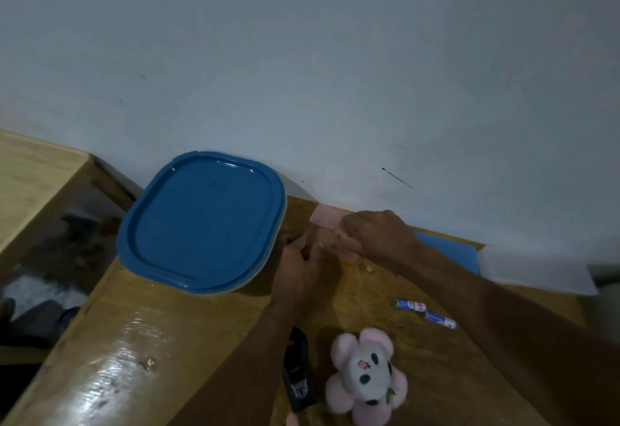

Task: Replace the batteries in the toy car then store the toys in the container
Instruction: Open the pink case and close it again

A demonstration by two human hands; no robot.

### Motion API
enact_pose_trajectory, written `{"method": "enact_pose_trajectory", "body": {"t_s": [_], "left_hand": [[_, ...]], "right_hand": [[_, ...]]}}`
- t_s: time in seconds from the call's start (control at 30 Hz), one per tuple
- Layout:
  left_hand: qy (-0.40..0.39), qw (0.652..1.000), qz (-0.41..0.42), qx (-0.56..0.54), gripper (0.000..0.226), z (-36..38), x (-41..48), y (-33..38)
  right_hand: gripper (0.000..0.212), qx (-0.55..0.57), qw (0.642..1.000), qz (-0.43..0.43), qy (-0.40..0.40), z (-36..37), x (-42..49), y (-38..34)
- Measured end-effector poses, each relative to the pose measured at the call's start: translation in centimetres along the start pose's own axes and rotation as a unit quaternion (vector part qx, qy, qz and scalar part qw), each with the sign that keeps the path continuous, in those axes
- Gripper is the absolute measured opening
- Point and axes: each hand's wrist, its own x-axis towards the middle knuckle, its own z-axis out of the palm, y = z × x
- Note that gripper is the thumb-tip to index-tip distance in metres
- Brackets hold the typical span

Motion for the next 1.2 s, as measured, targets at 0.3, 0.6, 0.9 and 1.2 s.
{"method": "enact_pose_trajectory", "body": {"t_s": [0.3,0.6,0.9,1.2], "left_hand": [[0.054,0.998,-0.035,0.005,0.024,0.3,-0.4,1.4],[0.062,0.997,-0.044,0.024,0.020,0.0,-1.3,1.0],[0.043,0.997,-0.068,-0.002,0.024,0.3,-1.4,1.0],[0.043,0.996,-0.072,-0.014,0.026,0.3,-1.3,0.9]], "right_hand": [[0.015,-0.005,0.976,0.121,0.183,0.1,0.2,1.3],[0.037,0.062,0.977,0.100,0.178,1.2,0.6,0.6],[0.025,0.046,0.982,0.084,0.160,0.9,0.1,0.9],[0.020,0.027,0.996,0.079,-0.031,1.4,0.6,-1.3]]}}
